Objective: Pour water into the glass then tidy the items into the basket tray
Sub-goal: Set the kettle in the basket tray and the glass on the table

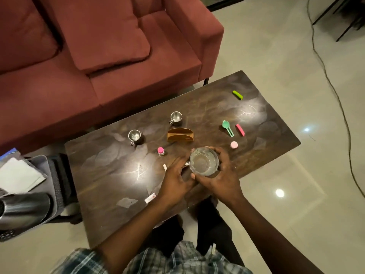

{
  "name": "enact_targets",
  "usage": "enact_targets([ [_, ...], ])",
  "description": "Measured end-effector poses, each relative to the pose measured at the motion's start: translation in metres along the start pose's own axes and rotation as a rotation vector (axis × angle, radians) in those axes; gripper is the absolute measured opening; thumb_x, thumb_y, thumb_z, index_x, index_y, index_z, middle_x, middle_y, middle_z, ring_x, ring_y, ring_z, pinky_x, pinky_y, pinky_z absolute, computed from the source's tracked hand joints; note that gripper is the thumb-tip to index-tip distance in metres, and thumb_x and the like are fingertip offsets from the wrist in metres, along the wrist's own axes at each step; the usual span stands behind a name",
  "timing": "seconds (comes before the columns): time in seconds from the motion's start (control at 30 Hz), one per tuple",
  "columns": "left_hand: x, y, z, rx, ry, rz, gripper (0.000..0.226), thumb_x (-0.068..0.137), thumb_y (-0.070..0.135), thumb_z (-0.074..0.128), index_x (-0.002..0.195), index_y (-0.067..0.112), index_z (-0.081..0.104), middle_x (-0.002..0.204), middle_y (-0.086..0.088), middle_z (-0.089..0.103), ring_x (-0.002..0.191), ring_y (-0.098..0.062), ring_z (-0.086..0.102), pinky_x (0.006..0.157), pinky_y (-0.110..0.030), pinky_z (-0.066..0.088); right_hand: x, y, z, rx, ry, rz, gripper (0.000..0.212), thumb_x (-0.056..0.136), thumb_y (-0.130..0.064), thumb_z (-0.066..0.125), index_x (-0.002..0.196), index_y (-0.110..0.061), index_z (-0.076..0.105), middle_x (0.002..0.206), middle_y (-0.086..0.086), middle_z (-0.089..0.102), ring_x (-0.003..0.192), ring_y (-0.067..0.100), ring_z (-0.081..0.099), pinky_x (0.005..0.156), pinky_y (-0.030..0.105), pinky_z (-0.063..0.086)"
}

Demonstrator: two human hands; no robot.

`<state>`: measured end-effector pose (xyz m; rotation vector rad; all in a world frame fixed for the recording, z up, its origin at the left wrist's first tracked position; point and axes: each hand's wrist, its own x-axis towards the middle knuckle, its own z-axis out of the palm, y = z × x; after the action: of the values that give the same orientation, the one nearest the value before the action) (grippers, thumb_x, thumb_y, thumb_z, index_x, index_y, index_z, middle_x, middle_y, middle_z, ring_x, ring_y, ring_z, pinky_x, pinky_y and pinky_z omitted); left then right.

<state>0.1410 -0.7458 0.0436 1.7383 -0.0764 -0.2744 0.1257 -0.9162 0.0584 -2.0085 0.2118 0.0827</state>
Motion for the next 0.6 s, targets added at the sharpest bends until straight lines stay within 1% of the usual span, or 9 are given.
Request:
enact_targets([
  [0.1,0.034,-0.022,0.022,0.065,0.038,-0.014,0.065,0.089,0.011,0.082,0.146,0.027,0.055,0.140,0.012,0.061,0.134,-0.013,0.058,0.110,-0.039,0.051,0.039,0.025,-0.011,-0.015,-0.058,0.012,0.094,0.063,-0.047,0.099,0.140,-0.045,0.045,0.131,-0.029,0.060,0.122,-0.008,0.059,0.104,0.030,0.056],
  [0.17,0.055,-0.040,0.037,0.092,0.072,-0.034,0.069,0.088,0.009,0.082,0.148,0.027,0.053,0.142,0.009,0.058,0.136,-0.015,0.057,0.110,-0.044,0.052,0.065,0.044,-0.015,-0.015,-0.098,0.012,0.095,0.064,-0.043,0.100,0.142,-0.038,0.046,0.133,-0.024,0.060,0.123,-0.006,0.059,0.104,0.025,0.054],
  [0.2,0.066,-0.046,0.044,0.085,0.089,-0.054,0.071,0.088,0.008,0.082,0.149,0.029,0.053,0.143,0.008,0.058,0.136,-0.015,0.057,0.109,-0.043,0.053,0.079,0.054,-0.017,-0.020,-0.109,0.012,0.095,0.064,-0.040,0.100,0.142,-0.036,0.047,0.134,-0.021,0.060,0.123,-0.006,0.058,0.104,0.023,0.052],
  [0.3,0.095,-0.064,0.063,0.073,0.142,-0.079,0.071,0.088,0.007,0.081,0.145,0.038,0.053,0.142,0.009,0.058,0.135,-0.010,0.057,0.108,-0.036,0.053,0.115,0.082,-0.018,-0.028,-0.148,0.020,0.092,0.064,-0.035,0.100,0.139,-0.036,0.047,0.131,-0.022,0.059,0.120,-0.016,0.055,0.102,0.010,0.045],
  [0.37,0.116,-0.081,0.074,0.099,0.159,-0.091,0.066,0.090,0.007,0.077,0.145,0.035,0.054,0.142,0.007,0.059,0.134,-0.006,0.057,0.110,-0.033,0.051,0.139,0.102,-0.016,-0.029,-0.171,0.021,0.090,0.064,-0.032,0.100,0.137,-0.036,0.048,0.126,-0.028,0.059,0.118,-0.018,0.055,0.099,0.004,0.042],
  [0.43,0.133,-0.101,0.083,0.115,0.161,-0.112,0.063,0.090,0.004,0.074,0.147,0.025,0.055,0.143,0.004,0.059,0.135,-0.007,0.056,0.113,-0.036,0.050,0.159,0.120,-0.013,-0.038,-0.186,0.034,0.088,0.065,-0.030,0.099,0.135,-0.037,0.048,0.124,-0.032,0.058,0.117,-0.016,0.056,0.099,0.006,0.043],
  [0.47,0.142,-0.113,0.087,0.119,0.171,-0.126,0.061,0.091,0.003,0.073,0.147,0.023,0.056,0.144,0.004,0.059,0.136,-0.008,0.055,0.113,-0.039,0.049,0.169,0.128,-0.010,-0.042,-0.192,0.040,0.088,0.064,-0.031,0.099,0.136,-0.036,0.048,0.124,-0.031,0.058,0.117,-0.012,0.058,0.100,0.010,0.045],
  [0.53,0.159,-0.135,0.094,0.114,0.186,-0.152,0.061,0.091,-0.001,0.070,0.145,0.024,0.056,0.143,0.003,0.059,0.135,-0.009,0.056,0.113,-0.042,0.049,0.188,0.148,-0.003,-0.056,-0.195,0.036,0.088,0.064,-0.030,0.098,0.138,-0.032,0.049,0.127,-0.022,0.061,0.120,-0.001,0.061,0.103,0.021,0.050],
  [0.6,0.175,-0.151,0.099,0.097,0.195,-0.191,0.065,0.089,-0.003,0.070,0.145,0.027,0.056,0.140,0.001,0.059,0.131,-0.006,0.057,0.111,-0.040,0.051,0.204,0.165,0.003,-0.074,-0.195,0.013,0.089,0.065,-0.026,0.099,0.140,-0.027,0.050,0.131,-0.014,0.061,0.124,0.007,0.062,0.106,0.028,0.052],
])
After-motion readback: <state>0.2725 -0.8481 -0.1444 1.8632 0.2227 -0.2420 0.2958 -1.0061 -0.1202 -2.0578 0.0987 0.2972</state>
